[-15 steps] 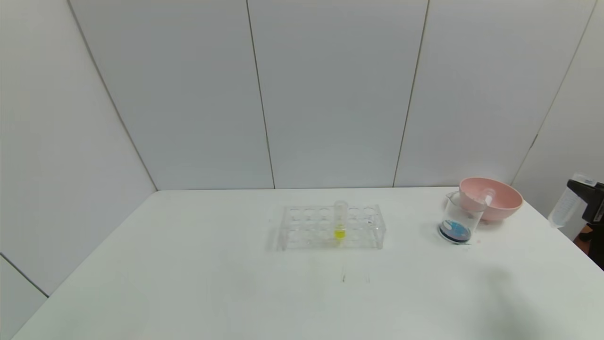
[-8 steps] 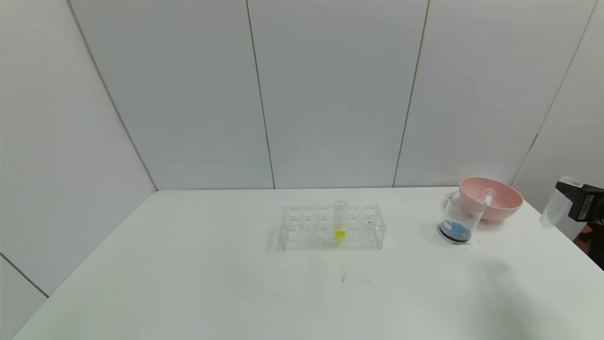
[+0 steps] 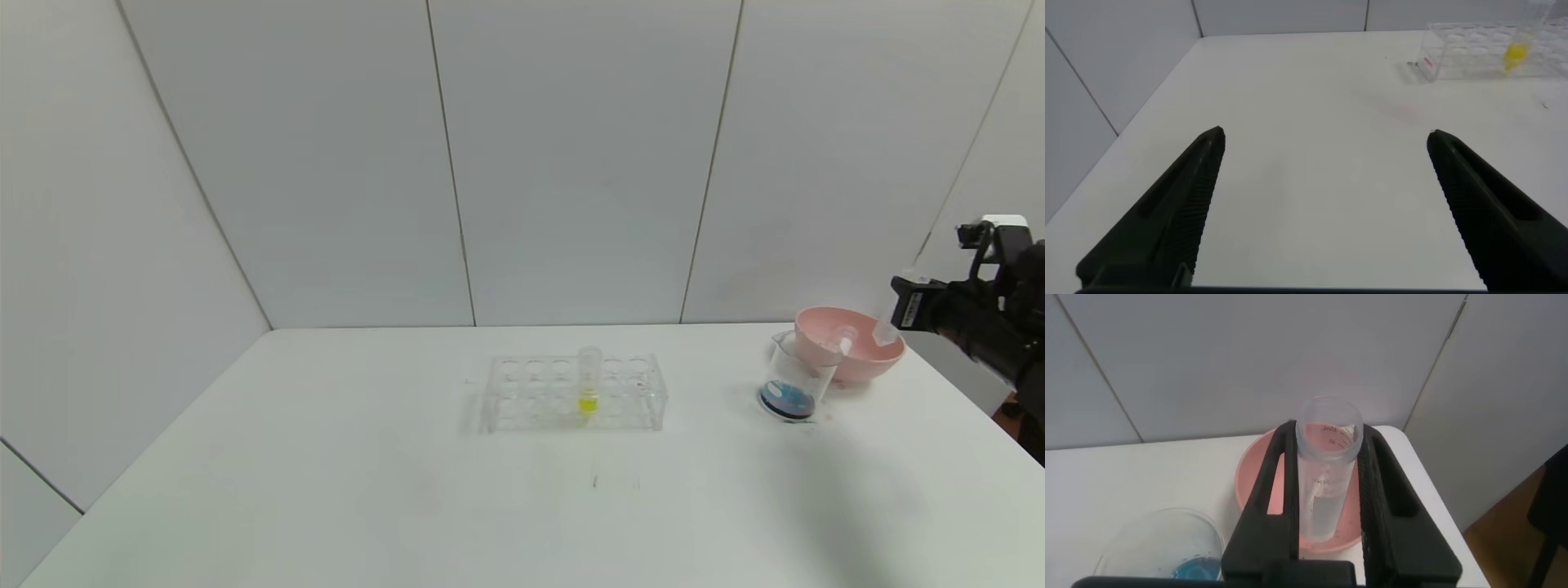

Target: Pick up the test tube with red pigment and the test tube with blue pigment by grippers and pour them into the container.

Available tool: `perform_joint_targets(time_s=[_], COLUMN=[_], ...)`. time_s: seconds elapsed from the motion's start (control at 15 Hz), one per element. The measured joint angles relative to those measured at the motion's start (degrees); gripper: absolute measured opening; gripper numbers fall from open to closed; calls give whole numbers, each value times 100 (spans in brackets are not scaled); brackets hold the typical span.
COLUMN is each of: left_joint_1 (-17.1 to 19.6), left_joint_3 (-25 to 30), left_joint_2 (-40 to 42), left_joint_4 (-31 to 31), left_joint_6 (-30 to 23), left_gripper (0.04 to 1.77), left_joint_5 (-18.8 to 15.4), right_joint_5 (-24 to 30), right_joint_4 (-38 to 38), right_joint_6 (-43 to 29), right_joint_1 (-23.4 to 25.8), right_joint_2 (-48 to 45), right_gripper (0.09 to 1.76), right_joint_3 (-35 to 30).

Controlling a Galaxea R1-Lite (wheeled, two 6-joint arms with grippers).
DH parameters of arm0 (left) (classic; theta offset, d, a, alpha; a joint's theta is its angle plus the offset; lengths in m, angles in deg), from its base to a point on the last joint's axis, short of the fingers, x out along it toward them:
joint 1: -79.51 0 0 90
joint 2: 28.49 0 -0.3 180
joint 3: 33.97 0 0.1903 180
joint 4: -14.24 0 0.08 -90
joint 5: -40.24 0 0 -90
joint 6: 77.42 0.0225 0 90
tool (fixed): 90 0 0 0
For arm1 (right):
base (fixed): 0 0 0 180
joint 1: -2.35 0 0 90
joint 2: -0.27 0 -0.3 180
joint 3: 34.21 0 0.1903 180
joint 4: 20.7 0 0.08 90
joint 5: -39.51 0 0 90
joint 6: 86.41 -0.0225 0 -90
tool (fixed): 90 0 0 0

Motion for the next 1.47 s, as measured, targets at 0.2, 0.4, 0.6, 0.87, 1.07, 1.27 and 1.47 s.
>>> perform_joint_targets(time_s=[0.2,0.4,0.6,0.87,1.07,1.27,1.47], left_joint_1=[0,0,0,0,0,0,0], left_joint_3=[0,0,0,0,0,0,0], left_joint_2=[0,0,0,0,0,0,0], left_joint_4=[0,-2,0,0,0,0,0], left_joint_6=[0,0,0,0,0,0,0], left_gripper=[176,176,176,176,176,176,176], left_joint_5=[0,0,0,0,0,0,0], right_joint_5=[-374,-462,-464,-464,-613,-1053,-1176], right_joint_4=[-28,-39,-41,-208,-255,-230,-230], right_joint_6=[-7,-7,-44,-107,-123,-132,-132], right_joint_1=[-111,-94,-77,-105,-311,-896,-1564], right_joint_2=[557,935,1067,1086,998,772,284], right_gripper=[49,49,78,116,134,145,153], right_joint_3=[588,889,930,933,889,762,378])
